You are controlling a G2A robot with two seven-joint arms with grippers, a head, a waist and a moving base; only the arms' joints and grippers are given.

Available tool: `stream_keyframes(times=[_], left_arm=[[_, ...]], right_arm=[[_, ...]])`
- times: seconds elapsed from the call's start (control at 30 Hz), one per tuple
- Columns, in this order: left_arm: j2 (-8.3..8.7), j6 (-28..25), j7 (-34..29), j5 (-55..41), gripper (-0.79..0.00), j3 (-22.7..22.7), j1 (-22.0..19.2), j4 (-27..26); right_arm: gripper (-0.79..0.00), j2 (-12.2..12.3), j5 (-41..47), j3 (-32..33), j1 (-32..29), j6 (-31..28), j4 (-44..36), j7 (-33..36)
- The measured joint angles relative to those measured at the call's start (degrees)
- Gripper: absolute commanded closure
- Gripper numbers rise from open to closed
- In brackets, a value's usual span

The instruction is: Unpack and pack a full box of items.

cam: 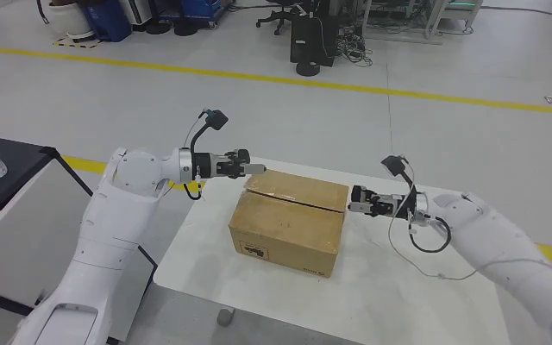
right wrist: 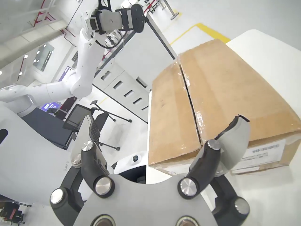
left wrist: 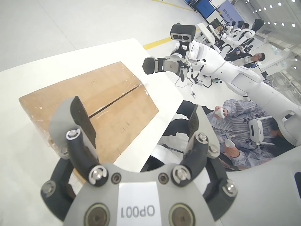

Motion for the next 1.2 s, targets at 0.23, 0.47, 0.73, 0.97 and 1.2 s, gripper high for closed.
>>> stream_keyframes(times=[0.23, 0.47, 0.73, 0.97, 1.2], left_arm=[[0.16, 0.6, -0.5, 0.8, -0.785, 0.4, 0.2, 0.0], [0.89, 7.8, 1.0, 17.0, -0.785, 1.9, -2.6, 5.3], [-0.93, 12.8, 6.0, 24.4, -0.785, 8.2, -10.6, 19.6], [-3.20, 11.1, 13.2, 28.6, -0.785, 13.3, -15.7, 31.7], [-6.28, 10.6, 20.7, 27.9, -0.785, 16.8, -17.6, 43.3]], right_arm=[[-0.785, 2.3, -1.4, -0.8, -0.2, -0.2, -2.4, -0.2], [-0.785, 6.2, 1.7, -2.5, -1.8, 0.4, -8.7, 0.4], [-0.785, 8.6, 2.8, -3.4, -2.6, 0.5, -13.6, 0.5], [-0.785, 10.6, 2.6, -3.6, -3.4, -0.2, -15.0, -0.2], [-0.785, 13.1, 3.0, -2.7, -4.6, -0.6, -17.8, -0.6]])
